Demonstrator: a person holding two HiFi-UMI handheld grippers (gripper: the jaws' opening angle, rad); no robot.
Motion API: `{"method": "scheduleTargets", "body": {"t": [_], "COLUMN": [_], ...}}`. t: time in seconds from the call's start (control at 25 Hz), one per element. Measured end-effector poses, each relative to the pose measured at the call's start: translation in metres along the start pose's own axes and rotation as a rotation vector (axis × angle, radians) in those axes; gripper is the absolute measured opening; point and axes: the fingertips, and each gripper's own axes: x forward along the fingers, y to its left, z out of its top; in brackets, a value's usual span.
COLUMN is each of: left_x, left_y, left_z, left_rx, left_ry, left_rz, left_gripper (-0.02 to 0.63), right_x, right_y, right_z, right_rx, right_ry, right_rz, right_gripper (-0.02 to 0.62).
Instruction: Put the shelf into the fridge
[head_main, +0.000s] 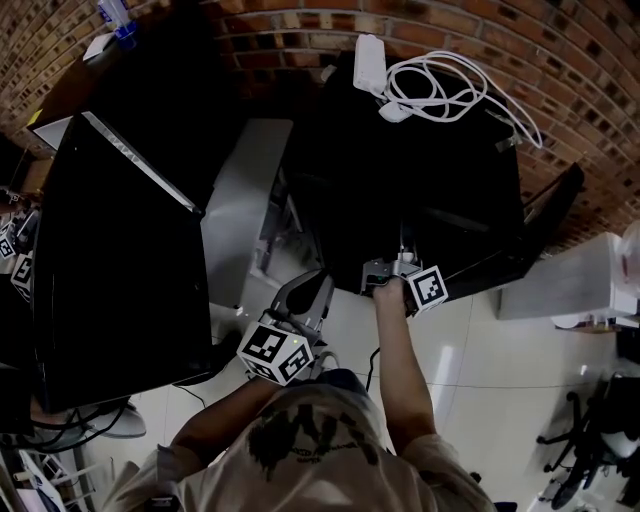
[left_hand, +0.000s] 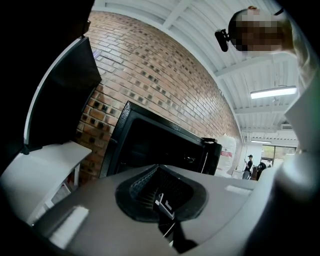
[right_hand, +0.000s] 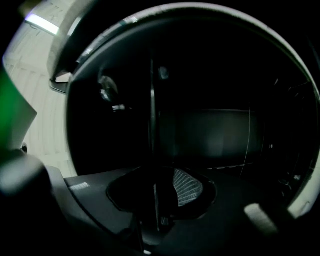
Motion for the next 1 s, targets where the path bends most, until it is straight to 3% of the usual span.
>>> {"method": "scheduleTargets", "body": {"t": [0.4, 0.6, 1.0], "left_x": [-0.03, -0.05, -0.099], "left_y": [-0.03, -0.049, -0.07], "left_z": [-0.001, -0.001, -0.001], "left_rx": [0.002, 0.001, -0.01], "left_ry": [-0.025, -0.038, -0.062], "left_rz": [-0.039, -0.062, -0.074], "left_gripper": [-0.025, -0.025, -0.025], "right_x": [-0.064, -0.102, -0.18], "right_y": [0.021, 0.052, 0.131], "right_z": [-0.011, -0.02, -0.051], "right_rx": [-0.034, -0.092, -0.213], "right_ry": [0.017, 0.041, 0.118], "right_rz": [0.007, 0.038, 0.156], "right_gripper": [0.093, 0.019, 0.002]}}
